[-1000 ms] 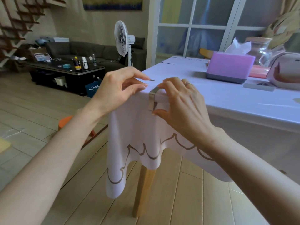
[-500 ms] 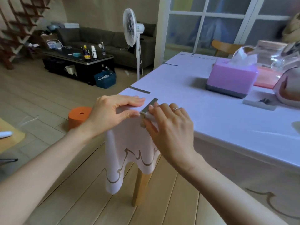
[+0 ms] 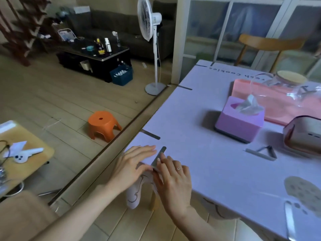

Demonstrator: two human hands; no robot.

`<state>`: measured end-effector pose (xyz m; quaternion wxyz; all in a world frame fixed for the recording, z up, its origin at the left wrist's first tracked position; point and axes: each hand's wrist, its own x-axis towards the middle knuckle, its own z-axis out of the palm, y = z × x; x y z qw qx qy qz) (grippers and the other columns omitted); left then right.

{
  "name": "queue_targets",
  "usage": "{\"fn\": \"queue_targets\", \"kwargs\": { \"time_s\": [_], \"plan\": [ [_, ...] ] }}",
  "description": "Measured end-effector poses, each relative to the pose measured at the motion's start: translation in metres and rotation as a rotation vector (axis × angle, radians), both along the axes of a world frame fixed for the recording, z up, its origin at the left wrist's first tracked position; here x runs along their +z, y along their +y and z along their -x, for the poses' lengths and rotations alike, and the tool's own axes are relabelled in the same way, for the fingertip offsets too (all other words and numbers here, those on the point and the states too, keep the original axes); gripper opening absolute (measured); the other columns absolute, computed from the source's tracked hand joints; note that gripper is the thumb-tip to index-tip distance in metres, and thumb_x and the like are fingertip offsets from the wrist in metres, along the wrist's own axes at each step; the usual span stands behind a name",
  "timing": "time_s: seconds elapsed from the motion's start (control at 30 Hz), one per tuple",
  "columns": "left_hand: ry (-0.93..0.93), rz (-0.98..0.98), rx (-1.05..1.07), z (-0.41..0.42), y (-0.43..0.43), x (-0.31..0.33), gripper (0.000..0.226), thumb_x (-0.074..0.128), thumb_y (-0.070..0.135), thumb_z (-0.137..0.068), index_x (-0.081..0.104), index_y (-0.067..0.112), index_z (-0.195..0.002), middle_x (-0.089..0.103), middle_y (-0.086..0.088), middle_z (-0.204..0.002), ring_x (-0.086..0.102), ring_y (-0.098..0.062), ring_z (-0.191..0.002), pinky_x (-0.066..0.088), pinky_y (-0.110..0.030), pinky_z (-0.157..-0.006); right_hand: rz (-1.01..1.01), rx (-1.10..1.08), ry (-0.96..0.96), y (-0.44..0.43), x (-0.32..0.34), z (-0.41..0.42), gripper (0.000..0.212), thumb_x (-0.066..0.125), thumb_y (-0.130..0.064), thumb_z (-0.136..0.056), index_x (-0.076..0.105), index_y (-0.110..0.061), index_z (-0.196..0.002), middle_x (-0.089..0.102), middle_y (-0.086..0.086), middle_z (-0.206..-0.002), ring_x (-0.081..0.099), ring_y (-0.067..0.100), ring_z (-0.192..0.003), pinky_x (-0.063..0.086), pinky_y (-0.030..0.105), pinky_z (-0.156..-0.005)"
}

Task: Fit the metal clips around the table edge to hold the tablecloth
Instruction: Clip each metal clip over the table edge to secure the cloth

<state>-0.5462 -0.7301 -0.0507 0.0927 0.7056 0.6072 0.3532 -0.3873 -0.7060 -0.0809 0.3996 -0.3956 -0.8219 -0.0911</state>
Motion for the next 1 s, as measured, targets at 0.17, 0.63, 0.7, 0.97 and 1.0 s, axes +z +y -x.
{"fn": "queue_targets", "kwargs": {
  "time_s": [0.17, 0.63, 0.7, 0.97, 1.0],
  "plan": [
    [0.06, 0.131, 0.018, -0.003, -0.002, 0.003, 0.04, 0.049, 0.034, -0.082, 0.066, 0.021, -0.117, 0.056, 0.013, -0.13, 0.047, -0.005, -0.121, 0.032, -0.024, -0.106, 0.128, 0.025, -0.02, -0.001, 0.008, 0.0, 0.026, 0.067, -0.032, -0.084, 0.069, -0.015, -0.103, 0.067, -0.006, -0.11, 0.052, 0.014, -0.098, 0.035, 0.03, -0.081],
    [0.254, 0.537, 0.051, -0.03, 0.02, 0.05, 0.064, 0.044, 0.064, -0.084, 0.044, 0.028, -0.136, 0.033, 0.02, -0.146, 0.024, -0.006, -0.136, 0.036, -0.035, -0.105, 0.545, 0.074, -0.148, 0.033, 0.077, -0.057, 0.026, 0.054, -0.024, -0.076, 0.068, -0.023, -0.098, 0.069, -0.005, -0.11, 0.065, 0.02, -0.091, 0.049, 0.027, -0.074],
    [0.306, 0.581, 0.014, -0.037, 0.029, 0.056, 0.059, 0.05, 0.055, -0.087, 0.04, 0.027, -0.139, 0.027, 0.02, -0.149, 0.02, -0.007, -0.138, 0.032, -0.031, -0.106, 0.577, -0.127, -0.111, 0.053, 0.086, -0.086, 0.031, 0.071, -0.012, -0.067, 0.069, -0.018, -0.098, 0.068, 0.003, -0.112, 0.064, 0.027, -0.093, 0.051, 0.032, -0.071],
    [0.495, 0.77, 0.019, -0.065, 0.033, 0.08, 0.069, 0.045, 0.044, -0.094, 0.016, 0.013, -0.148, 0.002, 0.008, -0.157, 0.006, -0.017, -0.143, 0.031, -0.033, -0.109, 0.91, -0.557, -0.295, 0.085, 0.084, -0.206, 0.053, 0.044, -0.002, -0.083, 0.039, -0.011, -0.135, 0.04, 0.008, -0.139, 0.039, 0.03, -0.124, 0.035, 0.039, -0.095],
    [0.525, 0.789, 0.045, -0.073, 0.031, 0.08, 0.072, 0.045, 0.044, -0.094, 0.011, 0.012, -0.148, -0.002, 0.005, -0.157, 0.004, -0.018, -0.144, 0.025, -0.036, -0.112, 0.905, -0.498, -0.315, 0.082, 0.083, -0.217, 0.049, 0.046, 0.0, -0.081, 0.044, -0.01, -0.129, 0.044, 0.01, -0.132, 0.043, 0.032, -0.118, 0.037, 0.039, -0.092]
  ]
}}
